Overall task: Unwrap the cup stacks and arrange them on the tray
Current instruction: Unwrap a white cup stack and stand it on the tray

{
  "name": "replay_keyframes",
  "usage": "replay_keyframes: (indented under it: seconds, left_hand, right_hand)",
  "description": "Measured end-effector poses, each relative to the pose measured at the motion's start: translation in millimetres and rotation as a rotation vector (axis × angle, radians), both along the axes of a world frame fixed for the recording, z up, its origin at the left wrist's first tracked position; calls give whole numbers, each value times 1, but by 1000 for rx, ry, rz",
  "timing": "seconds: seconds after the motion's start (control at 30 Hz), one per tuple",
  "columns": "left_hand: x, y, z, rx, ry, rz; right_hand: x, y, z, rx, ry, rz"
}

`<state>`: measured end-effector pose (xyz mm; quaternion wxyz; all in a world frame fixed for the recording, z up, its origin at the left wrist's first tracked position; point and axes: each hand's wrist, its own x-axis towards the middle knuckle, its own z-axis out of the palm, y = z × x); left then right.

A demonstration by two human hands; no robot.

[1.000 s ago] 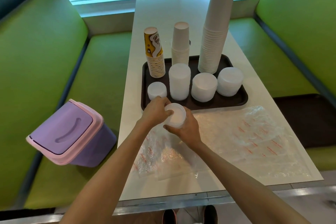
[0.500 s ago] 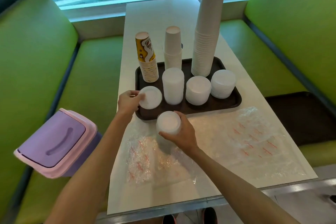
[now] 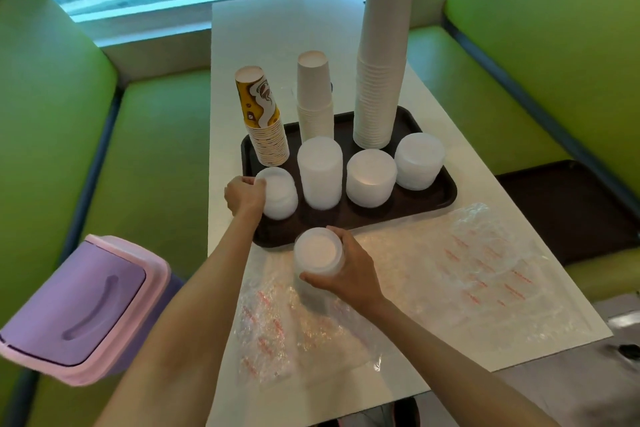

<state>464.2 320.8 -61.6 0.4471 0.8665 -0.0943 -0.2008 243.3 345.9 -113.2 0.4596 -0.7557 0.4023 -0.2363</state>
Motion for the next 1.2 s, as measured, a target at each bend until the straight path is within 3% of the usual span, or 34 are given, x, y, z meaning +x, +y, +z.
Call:
replay_keyframes:
  seconds: [0.27, 0.53, 1.2]
  left_hand:
    - [-9, -2, -4, 164, -182, -136]
    - [-11, -2, -6, 335, -341, -591]
    - [-10, -2, -1, 405, -347, -688]
  right_hand:
    - [-2, -2, -1, 1, 13, -6]
    - [0, 0, -4, -6, 26, 1]
    - [0, -1, -7, -14, 48, 0]
